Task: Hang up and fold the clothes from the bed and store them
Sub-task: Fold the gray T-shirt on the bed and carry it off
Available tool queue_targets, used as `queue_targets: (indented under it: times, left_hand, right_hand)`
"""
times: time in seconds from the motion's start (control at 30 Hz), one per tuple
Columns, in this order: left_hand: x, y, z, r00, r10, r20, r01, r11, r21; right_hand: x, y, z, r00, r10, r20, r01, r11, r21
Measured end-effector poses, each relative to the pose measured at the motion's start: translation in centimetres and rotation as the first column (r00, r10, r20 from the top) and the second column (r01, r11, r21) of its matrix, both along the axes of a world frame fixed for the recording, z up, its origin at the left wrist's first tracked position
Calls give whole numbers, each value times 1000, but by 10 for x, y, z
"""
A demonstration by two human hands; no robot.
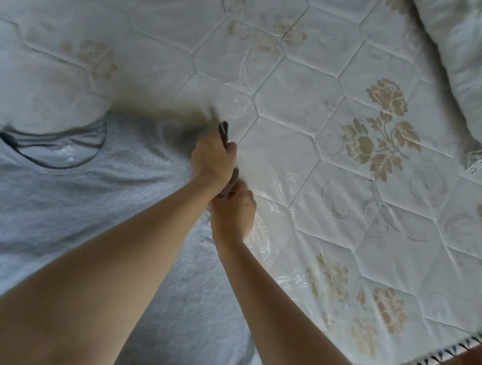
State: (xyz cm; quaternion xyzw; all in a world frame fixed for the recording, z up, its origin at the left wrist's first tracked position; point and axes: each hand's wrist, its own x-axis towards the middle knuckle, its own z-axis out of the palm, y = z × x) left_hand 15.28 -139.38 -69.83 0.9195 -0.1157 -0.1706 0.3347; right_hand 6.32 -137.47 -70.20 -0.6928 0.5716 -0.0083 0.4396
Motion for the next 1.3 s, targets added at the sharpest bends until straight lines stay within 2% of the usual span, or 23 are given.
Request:
queue_targets:
  times: [0.1, 0.17, 0.23, 0.33, 0.43, 0.47, 0.53, 0.6, 0.67, 0.73, 0.83, 0.97, 1.03, 1.2, 1.3]
  left_hand:
    - [6, 19, -5, 967, 136, -216, -184, 958, -220]
    - [16, 31, -2, 834, 217, -507, -430, 831, -353]
    - [19, 45, 3, 680, 192, -707, -607, 688, -397]
    - [19, 71, 11, 548, 137, -825, -735, 550, -396]
    - [19, 97, 7, 451, 118, -885, -810, 471, -350]
    - [20, 105, 3, 430, 129, -894, -826, 457, -331]
    - [17, 118, 0, 433, 96, -896, -829, 433, -354]
    - [14, 127, 0, 474, 24, -880, -790, 454, -412]
    - [12, 130, 1, 504, -17, -863, -714, 555, -428]
    - [11, 126, 1, 517, 29, -855, -659, 651, -376]
    - [13, 115, 0, 588, 165, -792, -607, 736, -298]
    - [21, 92, 8, 646, 110, -755, -584, 709, -396]
    - [27, 83, 11, 609, 81, -789, -596, 703, -388]
    - [37, 83, 8, 375, 52, -926, -675, 700, -234]
    - [38, 92, -2, 374, -8, -927, -671, 688, -276]
  right_hand:
    - [2, 1, -5, 999, 32, 9, -32, 996, -79]
    - [-1, 1, -6, 992, 123, 19, -118, 978, -174]
    - [-6, 3, -9, 954, 298, 7, -274, 887, -371]
    - [-12, 4, -14, 859, 508, -62, -424, 638, -643]
    - [-19, 2, -18, 723, 665, -186, -561, 408, -720]
    - [-21, 1, -19, 678, 706, -203, -598, 370, -711]
    - [-24, 1, -20, 623, 761, -181, -636, 357, -684]
    - [-28, 2, -21, 600, 782, -166, -651, 358, -669]
    - [-28, 4, -21, 580, 796, -174, -664, 338, -667]
    - [-28, 5, -22, 562, 807, -179, -670, 317, -672]
    - [-28, 8, -24, 560, 808, -182, -670, 313, -673]
    - [-28, 9, -26, 586, 798, -141, -647, 356, -674]
    - [-28, 8, -24, 607, 784, -131, -631, 375, -679]
    - [-29, 7, -20, 644, 747, -162, -591, 352, -725]
    - [-31, 6, -22, 629, 751, -198, -623, 336, -706]
